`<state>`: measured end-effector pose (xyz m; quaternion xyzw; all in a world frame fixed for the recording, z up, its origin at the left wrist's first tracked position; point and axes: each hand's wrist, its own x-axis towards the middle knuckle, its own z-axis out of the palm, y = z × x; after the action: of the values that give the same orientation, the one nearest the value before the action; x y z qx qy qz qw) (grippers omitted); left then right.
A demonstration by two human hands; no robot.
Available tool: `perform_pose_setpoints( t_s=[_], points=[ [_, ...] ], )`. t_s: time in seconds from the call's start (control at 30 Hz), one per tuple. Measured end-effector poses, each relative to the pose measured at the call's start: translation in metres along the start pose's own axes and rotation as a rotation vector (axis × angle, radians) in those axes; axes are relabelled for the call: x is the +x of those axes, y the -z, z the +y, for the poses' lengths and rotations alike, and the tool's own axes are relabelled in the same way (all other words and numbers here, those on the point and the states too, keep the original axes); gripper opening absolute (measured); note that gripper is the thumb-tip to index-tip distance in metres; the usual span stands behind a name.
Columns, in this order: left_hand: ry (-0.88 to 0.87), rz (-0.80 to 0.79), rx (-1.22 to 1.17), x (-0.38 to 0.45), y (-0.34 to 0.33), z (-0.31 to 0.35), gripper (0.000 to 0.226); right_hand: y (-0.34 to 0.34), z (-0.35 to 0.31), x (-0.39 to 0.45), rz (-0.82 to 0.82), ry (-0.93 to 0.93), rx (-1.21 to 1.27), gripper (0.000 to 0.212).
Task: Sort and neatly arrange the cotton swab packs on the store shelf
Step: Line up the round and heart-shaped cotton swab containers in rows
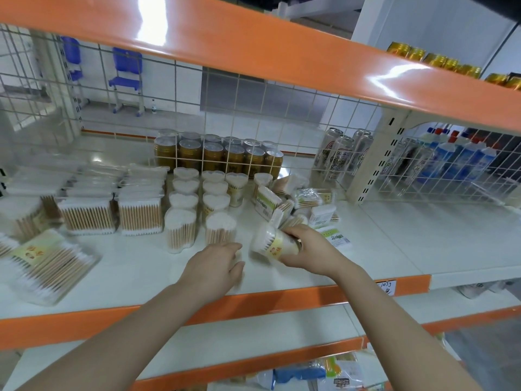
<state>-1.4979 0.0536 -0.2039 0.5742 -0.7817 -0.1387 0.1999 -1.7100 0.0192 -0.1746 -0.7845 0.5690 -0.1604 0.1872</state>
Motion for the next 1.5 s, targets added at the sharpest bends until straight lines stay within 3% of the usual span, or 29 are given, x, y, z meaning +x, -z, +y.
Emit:
perform_pose_setpoints(
  t_s=[0.2, 0.4, 0.73, 0.97, 1.2, 1.5],
  points=[
    [-0.024, 0.142, -0.168, 0.006, 0.009, 0.007, 0.048, -0.001, -0.018, 0.003, 0.048, 0.041, 0.059, 0.040],
    [-0.035, 0.244, -0.185, 0.012, 0.019, 0.010, 0.045, -0.007, -0.027, 0.005, 0.008, 0.046, 0.145, 0.053],
    [-0.066, 0.301, -0.175, 0.020, 0.034, 0.001, 0.041, -0.007, -0.030, 0.005, -0.073, 0.004, 0.535, 0.056],
    [-0.080, 0.287, -0.102, 0.022, 0.041, -0.001, 0.039, -0.007, -0.036, 0.004, -0.132, 0.022, 0.558, 0.059],
    [-0.064, 0.288, -0.083, 0.022, 0.046, -0.009, 0.035, -0.014, -0.038, 0.004, -0.090, 0.025, 0.523, 0.058],
    [-0.058, 0.287, -0.223, 0.019, 0.053, -0.012, 0.031, -0.014, -0.043, 0.003, -0.062, 0.052, 0.477, 0.060]
  ],
)
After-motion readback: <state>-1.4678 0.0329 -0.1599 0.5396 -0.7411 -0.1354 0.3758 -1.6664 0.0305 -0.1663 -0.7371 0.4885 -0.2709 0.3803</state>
